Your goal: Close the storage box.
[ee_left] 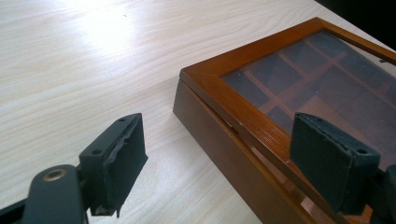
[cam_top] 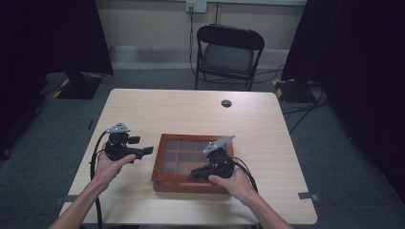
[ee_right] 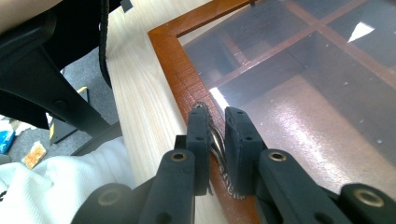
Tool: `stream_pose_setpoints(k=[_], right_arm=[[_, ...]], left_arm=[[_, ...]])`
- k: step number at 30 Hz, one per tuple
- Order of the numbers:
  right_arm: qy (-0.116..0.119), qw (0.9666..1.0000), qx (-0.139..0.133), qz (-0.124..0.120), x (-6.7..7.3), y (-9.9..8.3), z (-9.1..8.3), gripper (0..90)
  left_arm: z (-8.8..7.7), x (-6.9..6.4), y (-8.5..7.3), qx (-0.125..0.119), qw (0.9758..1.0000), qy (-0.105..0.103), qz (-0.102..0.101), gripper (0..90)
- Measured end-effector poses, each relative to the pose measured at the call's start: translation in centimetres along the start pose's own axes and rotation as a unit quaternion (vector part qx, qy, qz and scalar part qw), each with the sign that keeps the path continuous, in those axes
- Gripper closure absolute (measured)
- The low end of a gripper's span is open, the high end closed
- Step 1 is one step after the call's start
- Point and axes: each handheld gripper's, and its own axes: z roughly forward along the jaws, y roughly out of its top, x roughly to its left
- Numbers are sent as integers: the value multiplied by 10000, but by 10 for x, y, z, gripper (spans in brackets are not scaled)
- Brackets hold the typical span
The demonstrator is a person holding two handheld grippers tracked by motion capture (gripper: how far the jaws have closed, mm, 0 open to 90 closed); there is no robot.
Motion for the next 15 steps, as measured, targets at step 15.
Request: stream_pose_setpoints(k=[15], right_arm=[[-5,9997,208,132,-5,-12,16,808]], left_arm=[[1,-2,0,65,9999,-42,86,181]])
